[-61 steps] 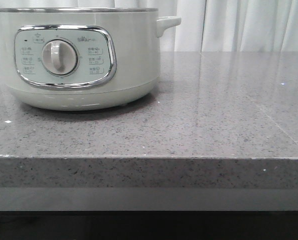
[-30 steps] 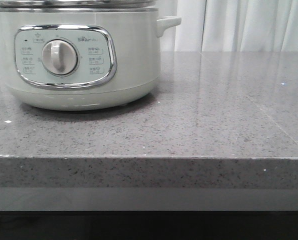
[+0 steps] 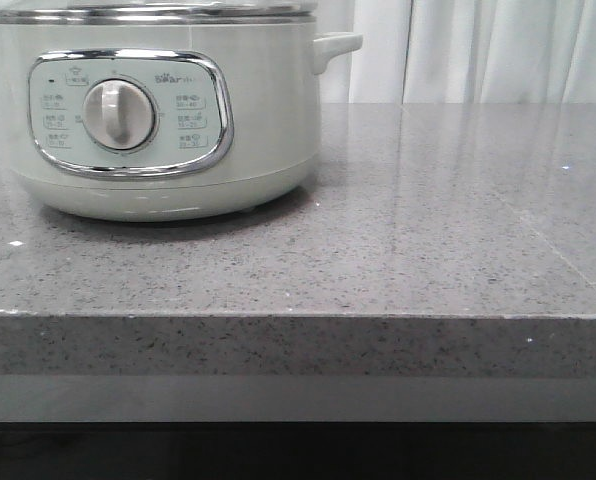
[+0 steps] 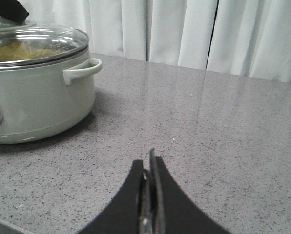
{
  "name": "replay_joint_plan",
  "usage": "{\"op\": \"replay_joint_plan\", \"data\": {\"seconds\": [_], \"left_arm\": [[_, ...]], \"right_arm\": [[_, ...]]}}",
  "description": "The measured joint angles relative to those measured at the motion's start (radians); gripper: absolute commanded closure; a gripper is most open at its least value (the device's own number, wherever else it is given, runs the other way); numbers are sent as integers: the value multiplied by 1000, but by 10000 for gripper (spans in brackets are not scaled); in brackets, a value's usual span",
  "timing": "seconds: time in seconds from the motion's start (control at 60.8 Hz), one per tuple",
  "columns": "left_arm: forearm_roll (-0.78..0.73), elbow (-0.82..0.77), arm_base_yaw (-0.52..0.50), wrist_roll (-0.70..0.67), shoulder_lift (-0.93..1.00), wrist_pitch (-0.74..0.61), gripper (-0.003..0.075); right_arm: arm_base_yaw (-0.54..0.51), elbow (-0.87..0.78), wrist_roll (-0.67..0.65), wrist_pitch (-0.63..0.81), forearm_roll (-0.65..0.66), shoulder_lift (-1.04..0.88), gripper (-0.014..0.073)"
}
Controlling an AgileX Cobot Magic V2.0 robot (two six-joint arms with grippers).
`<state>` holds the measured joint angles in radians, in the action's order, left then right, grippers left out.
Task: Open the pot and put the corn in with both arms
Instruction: 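Lower the glass lid back onto the pot with the left gripper, then release the lid knob and withdraw the left gripper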
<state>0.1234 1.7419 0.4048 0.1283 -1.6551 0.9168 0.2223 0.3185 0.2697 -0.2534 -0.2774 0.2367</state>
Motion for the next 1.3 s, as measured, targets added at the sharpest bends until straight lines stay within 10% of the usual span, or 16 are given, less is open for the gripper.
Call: {"op": "replay_joint_plan", "data": {"seconds": [0.871, 1.003, 1.298], "left_arm": [[-19, 60, 0, -2, 11, -19, 190], [-28, 60, 0, -2, 33, -17, 256], [-31, 41, 0, 2, 171, -19, 698]], "right_arm": [[0, 0, 2, 0, 0, 0, 662], [0, 0, 2, 0, 0, 0, 662], [0, 0, 2, 0, 0, 0, 662]]}}
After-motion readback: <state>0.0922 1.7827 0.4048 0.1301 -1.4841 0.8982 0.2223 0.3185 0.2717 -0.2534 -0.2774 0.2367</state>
